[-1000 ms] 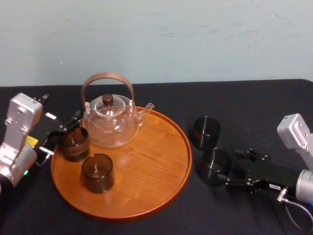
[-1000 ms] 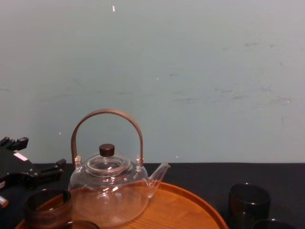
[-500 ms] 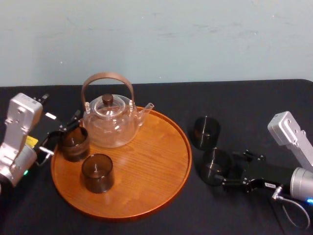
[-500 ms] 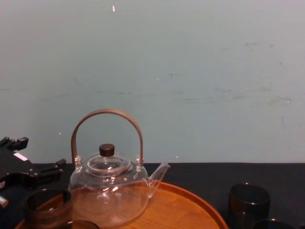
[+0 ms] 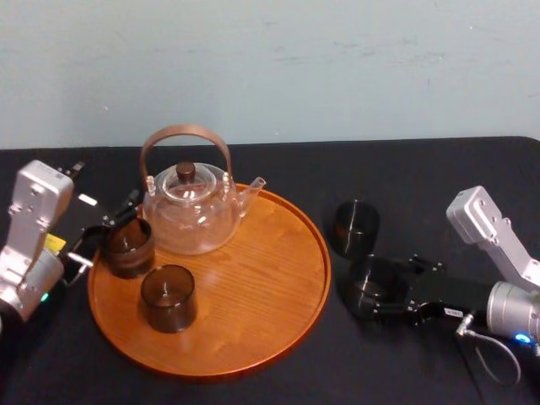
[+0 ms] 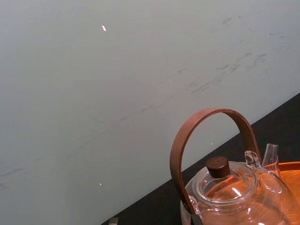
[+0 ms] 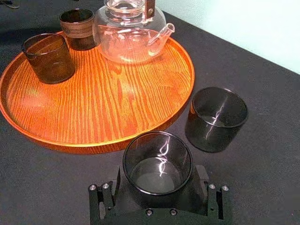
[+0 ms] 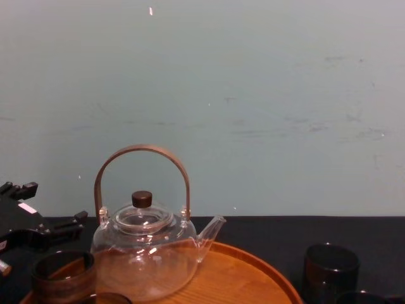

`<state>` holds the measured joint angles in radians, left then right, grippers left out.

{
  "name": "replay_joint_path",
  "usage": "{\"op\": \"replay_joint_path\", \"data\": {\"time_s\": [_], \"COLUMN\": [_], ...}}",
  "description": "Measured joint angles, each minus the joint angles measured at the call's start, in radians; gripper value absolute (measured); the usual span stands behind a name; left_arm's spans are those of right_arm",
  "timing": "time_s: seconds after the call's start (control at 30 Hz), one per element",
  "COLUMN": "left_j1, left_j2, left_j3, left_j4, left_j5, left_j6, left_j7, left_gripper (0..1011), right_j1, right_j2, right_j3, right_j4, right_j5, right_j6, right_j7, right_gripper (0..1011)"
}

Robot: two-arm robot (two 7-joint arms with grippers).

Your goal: Pick up the glass from the table and place it on the tray.

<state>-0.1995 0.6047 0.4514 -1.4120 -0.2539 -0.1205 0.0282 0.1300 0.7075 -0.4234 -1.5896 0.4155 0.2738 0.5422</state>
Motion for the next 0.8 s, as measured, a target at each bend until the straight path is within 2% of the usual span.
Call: {"op": "replay_joint_path", "data": {"time_s": [0.53,0.8], "left_j1": [0.0,0.0], "left_j2": [0.0,0.0], "left_j3": [0.0,0.0], "left_j4": [0.0,0.0], "left_j5": [0.0,0.0], "left_j6": [0.0,0.0], "left_j7": [0.0,0.0], "left_gripper": [1001,1001], "right_j1": [0.046,0.05], "right_j2": [-0.018,-0.02], "right_j3": [-0.03,-0.034], "right_j4": [0.033,0.034], "right_j5": [-0.011,-0.017], "right_j6": [0.0,-0.002], "right_j7": [0.014,0.014], "right_gripper": [1002,1002]}}
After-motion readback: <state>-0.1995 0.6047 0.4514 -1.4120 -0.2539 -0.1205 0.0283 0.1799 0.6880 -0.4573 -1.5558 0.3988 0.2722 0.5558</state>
